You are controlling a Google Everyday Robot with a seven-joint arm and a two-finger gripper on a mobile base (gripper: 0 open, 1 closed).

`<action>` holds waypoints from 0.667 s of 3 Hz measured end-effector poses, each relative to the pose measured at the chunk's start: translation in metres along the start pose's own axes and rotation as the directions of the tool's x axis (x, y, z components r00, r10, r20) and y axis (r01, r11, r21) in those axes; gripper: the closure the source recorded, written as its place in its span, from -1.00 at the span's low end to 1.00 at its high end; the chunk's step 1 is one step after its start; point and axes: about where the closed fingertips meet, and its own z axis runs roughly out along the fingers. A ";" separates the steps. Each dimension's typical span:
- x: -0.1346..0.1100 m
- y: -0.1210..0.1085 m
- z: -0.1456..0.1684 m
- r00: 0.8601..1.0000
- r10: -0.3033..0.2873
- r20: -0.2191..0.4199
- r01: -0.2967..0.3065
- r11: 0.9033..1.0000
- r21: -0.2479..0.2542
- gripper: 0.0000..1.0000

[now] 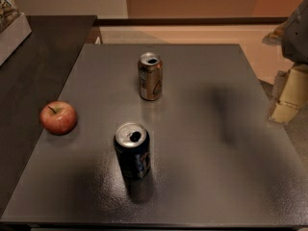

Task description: Pick orange can

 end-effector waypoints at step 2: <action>-0.011 -0.009 0.002 1.000 -0.010 0.011 0.010 1.000 0.021 -1.00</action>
Offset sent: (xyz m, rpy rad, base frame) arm 0.0275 0.0188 0.0008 0.0071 -0.0349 0.0190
